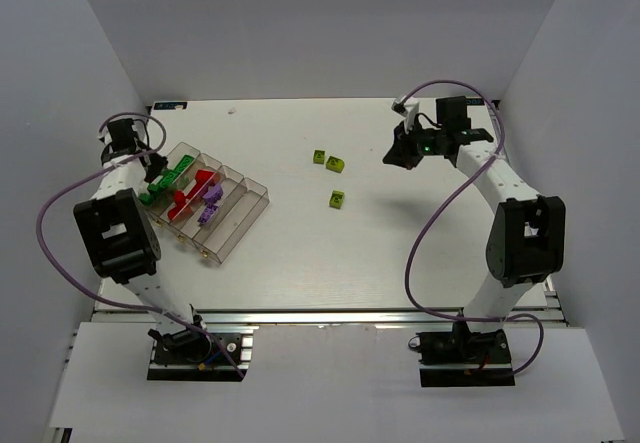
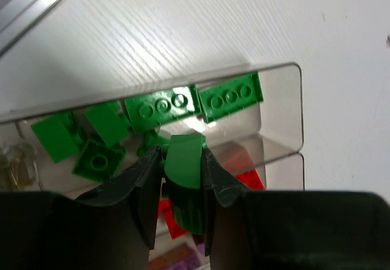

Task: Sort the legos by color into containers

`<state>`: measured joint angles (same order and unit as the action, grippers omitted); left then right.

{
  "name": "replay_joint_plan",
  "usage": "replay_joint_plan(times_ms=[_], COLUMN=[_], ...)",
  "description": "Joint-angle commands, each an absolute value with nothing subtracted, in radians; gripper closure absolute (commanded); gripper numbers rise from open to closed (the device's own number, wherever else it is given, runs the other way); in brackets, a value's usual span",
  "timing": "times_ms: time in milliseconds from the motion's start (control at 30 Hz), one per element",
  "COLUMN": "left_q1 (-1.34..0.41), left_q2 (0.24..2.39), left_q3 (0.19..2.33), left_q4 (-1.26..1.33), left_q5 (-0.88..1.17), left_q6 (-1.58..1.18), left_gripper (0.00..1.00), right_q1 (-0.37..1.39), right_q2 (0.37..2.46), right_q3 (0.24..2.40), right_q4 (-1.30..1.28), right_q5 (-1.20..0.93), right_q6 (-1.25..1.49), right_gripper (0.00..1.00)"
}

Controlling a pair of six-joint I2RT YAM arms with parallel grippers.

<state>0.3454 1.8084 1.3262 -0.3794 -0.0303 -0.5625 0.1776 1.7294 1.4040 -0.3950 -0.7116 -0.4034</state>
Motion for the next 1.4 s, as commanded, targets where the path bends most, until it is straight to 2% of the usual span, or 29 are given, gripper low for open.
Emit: replay_joint_plan(times_ms=[0,33,100,133,167,200,267,367,400,600,800,1033,1167,1367], left_q1=[0.36,0.362,0.365,0.365,0.367,0.367,0.367,0.368,0.371,0.377,0.377,0.376,0.376,0.367], left_q2=[1.827,1.838,1.859,1.879,1.888,1.896,1.904,1.898,1.894,1.792,1.541,1.292,1.183,1.071], left_q3=[1.394,1.41,1.425,1.433,1.454,1.463,1.473,1.474,1.474,1.454,1.275,0.993,0.901,0.793], left_q4=[-0.333,-0.336,-0.339,-0.347,-0.359,-0.37,-0.383,-0.394,-0.403,-0.423,-0.333,-0.324,-0.354,-0.374], left_q5=[-0.069,-0.071,-0.072,-0.051,-0.046,-0.043,-0.025,-0.003,-0.002,0.067,0.24,0.373,0.41,0.437], left_q6=[-0.572,-0.572,-0.572,-0.572,-0.574,-0.575,-0.574,-0.569,-0.566,-0.557,-0.606,-0.638,-0.661,-0.713], left_gripper=[0.99,0.97,0.91,0.84,0.63,0.52,0.39,0.34,0.29,0.26,0.26,0.25,0.25,0.25], right_q1=[0.153,0.149,0.134,0.123,0.094,0.078,0.048,0.023,0.014,0.011,0.012,-0.04,-0.041,-0.048], right_q2=[1.683,1.684,1.683,1.68,1.68,1.686,1.736,1.868,1.899,2.026,2.152,2.304,2.371,2.417], right_q3=[1.391,1.388,1.371,1.356,1.333,1.33,1.373,1.495,1.575,1.713,1.813,2.028,2.065,2.097], right_q4=[-0.37,-0.359,-0.306,-0.214,-0.168,-0.134,-0.1,-0.228,-0.257,-0.308,-0.319,-0.391,-0.38,-0.397], right_q5=[-0.733,-0.7,-0.61,-0.53,-0.505,-0.486,-0.468,-0.471,-0.469,-0.37,-0.226,-0.293,-0.273,-0.327], right_q6=[-0.41,-0.4,-0.323,-0.286,-0.252,-0.22,-0.152,-0.135,-0.124,-0.126,-0.36,-0.508,-0.574,-0.623], right_gripper=[1.0,0.8,0.53,0.11,0.11,0.11,0.11,0.11,0.11,0.11,0.22,0.22,0.2,0.22])
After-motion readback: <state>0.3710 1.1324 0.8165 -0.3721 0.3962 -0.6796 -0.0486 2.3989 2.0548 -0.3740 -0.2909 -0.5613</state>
